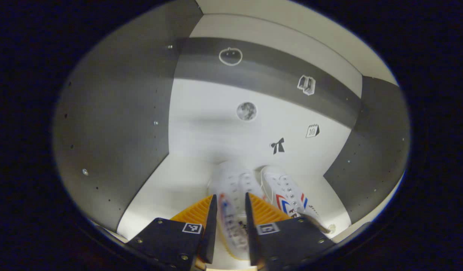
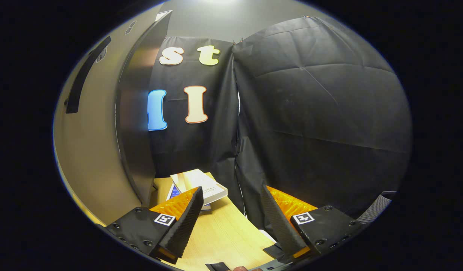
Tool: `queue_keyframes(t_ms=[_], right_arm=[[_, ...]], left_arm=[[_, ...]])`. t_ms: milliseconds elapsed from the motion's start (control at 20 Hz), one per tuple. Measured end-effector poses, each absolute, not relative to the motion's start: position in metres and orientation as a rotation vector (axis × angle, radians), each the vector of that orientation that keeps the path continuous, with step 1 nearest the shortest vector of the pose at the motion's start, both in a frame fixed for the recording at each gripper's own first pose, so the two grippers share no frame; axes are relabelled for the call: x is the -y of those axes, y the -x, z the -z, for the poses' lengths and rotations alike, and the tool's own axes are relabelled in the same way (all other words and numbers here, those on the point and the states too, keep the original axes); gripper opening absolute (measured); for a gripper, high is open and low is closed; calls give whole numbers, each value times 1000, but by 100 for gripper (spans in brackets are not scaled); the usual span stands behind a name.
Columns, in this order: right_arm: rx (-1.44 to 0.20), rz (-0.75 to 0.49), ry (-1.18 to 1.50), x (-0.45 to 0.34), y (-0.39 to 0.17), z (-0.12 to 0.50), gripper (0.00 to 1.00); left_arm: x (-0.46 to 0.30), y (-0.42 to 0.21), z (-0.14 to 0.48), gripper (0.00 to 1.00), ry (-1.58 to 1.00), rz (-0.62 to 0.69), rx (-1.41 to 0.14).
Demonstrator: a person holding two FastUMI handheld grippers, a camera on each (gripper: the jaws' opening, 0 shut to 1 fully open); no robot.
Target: Grab one shoe with the right hand and put it into the shoe cabinet, grab the other shoe with the left hand and put it into the shoe cabinet; then close the right door with the right hand and the left door with the left hand.
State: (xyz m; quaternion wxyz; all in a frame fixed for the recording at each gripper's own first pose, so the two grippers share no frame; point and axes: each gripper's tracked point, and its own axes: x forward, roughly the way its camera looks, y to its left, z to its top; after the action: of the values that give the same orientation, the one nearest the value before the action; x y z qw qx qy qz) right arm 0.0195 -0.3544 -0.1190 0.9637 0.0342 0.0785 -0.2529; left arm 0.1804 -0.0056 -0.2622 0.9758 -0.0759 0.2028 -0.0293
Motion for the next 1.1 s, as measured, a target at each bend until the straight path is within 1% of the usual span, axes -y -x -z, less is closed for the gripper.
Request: queue_keyframes(t_ms=[100, 150, 200, 250, 300, 350, 400, 500, 550, 600, 650, 700, 800, 850, 950, 1000, 1050, 1100], right_arm=[[-164, 510, -87, 353, -19, 120, 97], [-166, 505, -94, 352, -20, 122, 97], [-166, 498, -96, 351, -21, 122, 97], [-157, 488, -100, 350, -23, 119, 97], [-145, 472, -107, 348, -27, 115, 92], [-134, 455, -113, 344, -31, 109, 92], [-122, 439, -116, 341, -36, 104, 97], [-99, 415, -107, 337, -45, 92, 97], [-86, 400, -99, 334, -51, 84, 92], [-76, 382, -90, 330, -57, 77, 97], [-66, 363, -82, 326, -62, 69, 97], [-56, 347, -76, 324, -67, 62, 92], [-30, 323, -75, 318, -75, 45, 92], [-19, 313, -81, 315, -78, 38, 97], [-15, 292, -122, 309, -84, 27, 97], [-18, 291, -150, 309, -86, 23, 92], [-21, 291, -178, 311, -88, 19, 97], [-22, 284, -208, 310, -90, 14, 97]], left_arm=[[-1, -177, 245, 80, 83, 29, -326], [0, -162, 225, 100, 40, 26, -299], [3, -152, 214, 99, -7, 30, -272], [3, -140, 202, 100, -51, 26, -236], [3, -125, 186, 100, -86, 10, -187], [6, -106, 172, 100, -119, -2, -137], [5, -87, 156, 100, -144, -24, -75], [14, -44, 126, 100, -121, -40, 47], [22, -22, 116, 100, -85, -23, 92], [28, -2, 107, 100, -54, -6, 128], [26, 19, 100, 100, -31, 1, 158], [22, 38, 93, 100, -18, 6, 181], [17, 63, 82, 100, -10, 18, 197], [18, 59, 81, 100, -11, 16, 184], [8, 71, 90, 100, -11, -20, 140], [1, 82, 102, 100, 4, -41, 119], [-3, 92, 113, 100, 25, -59, 101], [-6, 102, 123, 100, 42, -69, 83]])
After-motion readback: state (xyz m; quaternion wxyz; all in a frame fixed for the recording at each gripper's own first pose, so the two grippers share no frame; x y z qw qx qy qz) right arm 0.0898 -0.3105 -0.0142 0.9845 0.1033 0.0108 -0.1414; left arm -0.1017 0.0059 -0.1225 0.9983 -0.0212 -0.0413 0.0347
